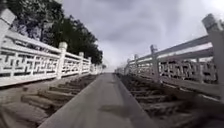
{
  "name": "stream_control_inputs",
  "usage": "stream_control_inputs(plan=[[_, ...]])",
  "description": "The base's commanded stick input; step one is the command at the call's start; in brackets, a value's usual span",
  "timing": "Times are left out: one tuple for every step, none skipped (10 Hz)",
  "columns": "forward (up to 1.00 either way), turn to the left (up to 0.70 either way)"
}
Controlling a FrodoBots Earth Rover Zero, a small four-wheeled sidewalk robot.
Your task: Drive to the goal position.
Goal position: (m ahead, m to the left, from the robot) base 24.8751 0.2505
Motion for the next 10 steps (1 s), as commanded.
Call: stream_control_inputs(plan=[[0.7, 0.0], [0.7, 0.0], [0.7, 0.0], [0.7, 0.0], [0.7, 0.0], [0.7, 0.0], [0.7, 0.0], [0.7, 0.0], [0.7, 0.0], [0.7, 0.0]])
